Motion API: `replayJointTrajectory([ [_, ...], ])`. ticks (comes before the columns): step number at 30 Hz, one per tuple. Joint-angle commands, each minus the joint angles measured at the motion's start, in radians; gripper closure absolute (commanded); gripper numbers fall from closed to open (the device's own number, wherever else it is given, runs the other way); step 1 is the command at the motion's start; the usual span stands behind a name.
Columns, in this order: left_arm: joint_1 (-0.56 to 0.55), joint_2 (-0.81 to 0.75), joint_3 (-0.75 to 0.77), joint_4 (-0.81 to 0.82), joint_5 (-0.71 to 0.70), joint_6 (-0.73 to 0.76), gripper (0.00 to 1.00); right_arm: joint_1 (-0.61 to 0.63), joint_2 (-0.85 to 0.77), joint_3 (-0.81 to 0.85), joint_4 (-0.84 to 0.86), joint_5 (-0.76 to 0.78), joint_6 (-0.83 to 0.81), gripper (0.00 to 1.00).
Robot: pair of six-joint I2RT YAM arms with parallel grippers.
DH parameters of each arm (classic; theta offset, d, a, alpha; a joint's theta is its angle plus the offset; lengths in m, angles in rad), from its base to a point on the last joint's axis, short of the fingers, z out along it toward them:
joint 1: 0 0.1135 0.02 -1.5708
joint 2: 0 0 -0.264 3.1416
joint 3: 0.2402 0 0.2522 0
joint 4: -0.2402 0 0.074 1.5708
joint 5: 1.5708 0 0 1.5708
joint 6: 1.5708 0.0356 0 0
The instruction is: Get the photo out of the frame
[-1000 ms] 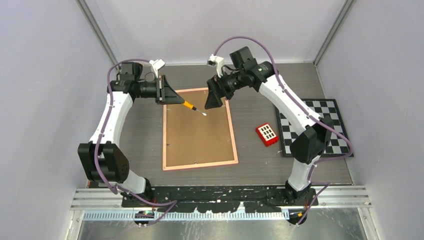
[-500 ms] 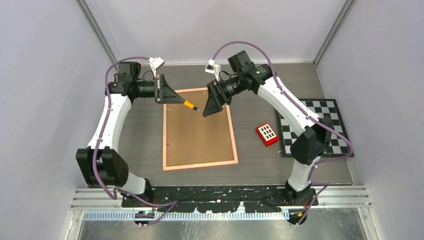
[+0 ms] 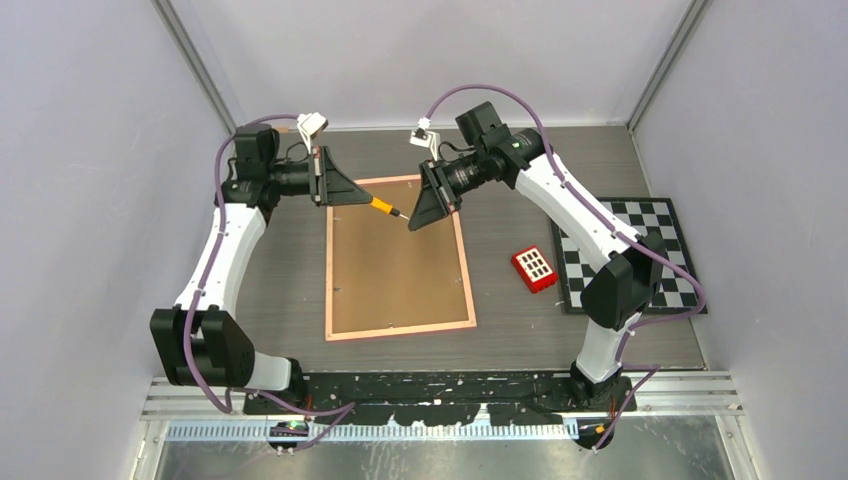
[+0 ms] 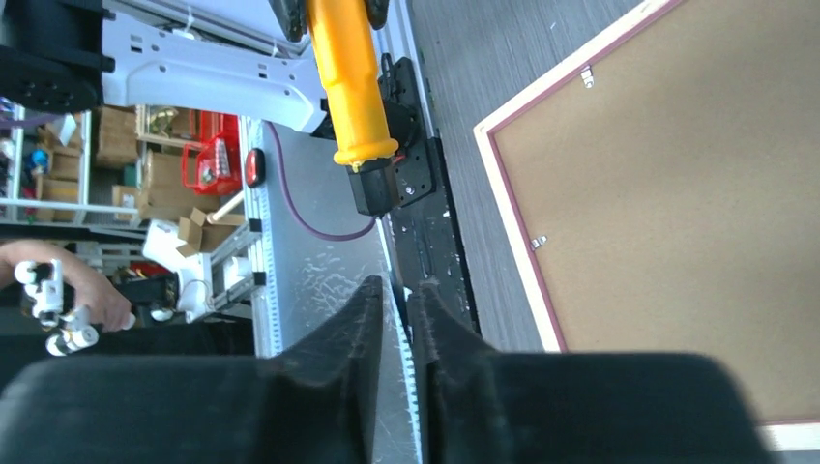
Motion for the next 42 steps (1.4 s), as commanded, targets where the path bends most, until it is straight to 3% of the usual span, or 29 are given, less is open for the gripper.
replayJointTrajectory([
  [1,-0.01,-0.038,0.0,0.123,-0.002,-0.083,1.0,0.006,-0.022,0.028,0.035,-0.053,0.041,0.9],
  [3,-0.01,-0.035,0.003,0.111,-0.012,-0.082,0.99,0.007,-0.023,0.036,0.027,-0.051,0.034,0.99],
  [4,-0.01,-0.034,0.006,0.101,-0.021,-0.078,0.91,0.008,-0.027,0.038,0.023,-0.05,0.032,0.99],
  [6,-0.011,-0.033,0.013,0.062,-0.029,-0.056,0.57,0.007,-0.031,0.043,0.005,-0.052,0.011,0.99],
  [8,-0.012,-0.031,0.017,0.03,-0.031,-0.031,0.33,0.008,-0.029,0.052,-0.028,-0.061,-0.025,0.99],
  [10,-0.018,-0.027,0.021,0.009,-0.026,-0.013,0.27,0.007,-0.027,0.064,-0.069,-0.06,-0.06,0.99],
  [13,-0.049,-0.013,0.045,-0.077,-0.033,0.052,0.26,0.008,-0.022,0.075,-0.107,-0.064,-0.096,0.99],
  [18,-0.119,0.016,0.085,-0.242,-0.076,0.188,0.33,0.012,-0.024,0.075,-0.133,-0.071,-0.123,1.0],
  [27,-0.159,0.024,0.08,-0.232,-0.056,0.182,0.54,0.011,-0.025,0.081,-0.179,-0.075,-0.164,0.99],
  [32,-0.173,0.022,0.073,-0.213,-0.046,0.166,0.79,0.011,-0.016,0.091,-0.193,-0.078,-0.17,0.99],
  [34,-0.173,0.024,0.068,-0.212,-0.05,0.164,0.91,0.008,-0.01,0.092,-0.199,-0.073,-0.168,0.87],
  [36,-0.171,0.025,0.065,-0.22,-0.07,0.172,1.0,0.0,-0.008,0.086,-0.199,-0.04,-0.16,0.68],
  [38,-0.171,0.024,0.063,-0.249,-0.112,0.204,1.0,-0.023,-0.017,0.065,-0.164,-0.001,-0.139,0.51],
  [42,-0.172,0.032,0.063,-0.313,-0.24,0.29,1.0,-0.102,-0.066,-0.062,0.012,0.102,0.007,0.36],
])
